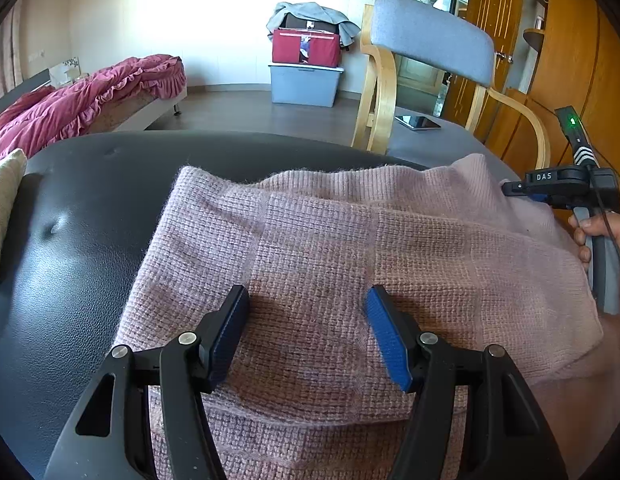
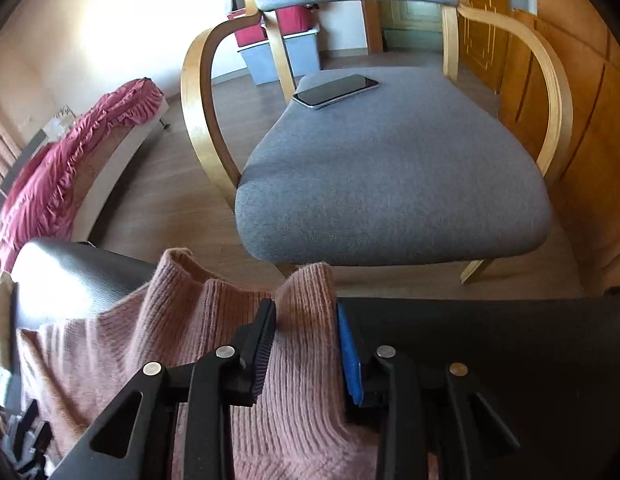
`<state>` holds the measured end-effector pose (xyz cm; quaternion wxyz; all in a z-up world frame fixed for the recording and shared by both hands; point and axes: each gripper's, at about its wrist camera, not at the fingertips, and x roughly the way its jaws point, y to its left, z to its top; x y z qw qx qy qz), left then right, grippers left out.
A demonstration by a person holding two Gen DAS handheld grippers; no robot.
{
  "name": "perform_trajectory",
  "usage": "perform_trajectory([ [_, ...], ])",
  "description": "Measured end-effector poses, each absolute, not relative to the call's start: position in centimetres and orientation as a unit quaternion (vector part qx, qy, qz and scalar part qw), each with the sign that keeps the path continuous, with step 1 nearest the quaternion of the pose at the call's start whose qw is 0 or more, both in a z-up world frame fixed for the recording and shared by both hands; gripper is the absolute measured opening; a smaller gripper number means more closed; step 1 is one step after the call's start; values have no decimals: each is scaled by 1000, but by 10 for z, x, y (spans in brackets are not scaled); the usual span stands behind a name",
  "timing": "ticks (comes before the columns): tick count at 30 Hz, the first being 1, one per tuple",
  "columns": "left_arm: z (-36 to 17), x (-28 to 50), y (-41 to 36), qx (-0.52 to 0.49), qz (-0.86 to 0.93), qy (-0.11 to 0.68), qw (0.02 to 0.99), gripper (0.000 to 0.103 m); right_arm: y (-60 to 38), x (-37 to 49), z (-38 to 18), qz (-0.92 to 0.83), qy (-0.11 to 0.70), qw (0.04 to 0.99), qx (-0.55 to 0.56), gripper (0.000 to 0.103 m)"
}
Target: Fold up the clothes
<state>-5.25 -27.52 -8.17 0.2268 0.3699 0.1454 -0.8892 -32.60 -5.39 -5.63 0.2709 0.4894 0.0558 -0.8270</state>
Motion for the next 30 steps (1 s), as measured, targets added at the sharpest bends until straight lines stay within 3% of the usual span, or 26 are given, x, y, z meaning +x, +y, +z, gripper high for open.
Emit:
perform_trajectory([
  [2,-82,-53,-275,370,-889,147,226,65,-58,-322,-54,-833,66,262,483,11],
  [3,-83,-54,-275,370,-889,147,225,65,-60,-318,-52,-833,64,266,481,9],
  [13,-83,-53,-273,369,-890,147,225,65,-36,-251,10,-861,1,311,402,5],
  [20,-84,-52,-271,370,-890,145,225,65,-7,-160,38,-862,3,356,362,4],
  [30,-82,-49,-271,366,-891,146,225,65,48,-82,-10,-848,-48,371,376,4],
])
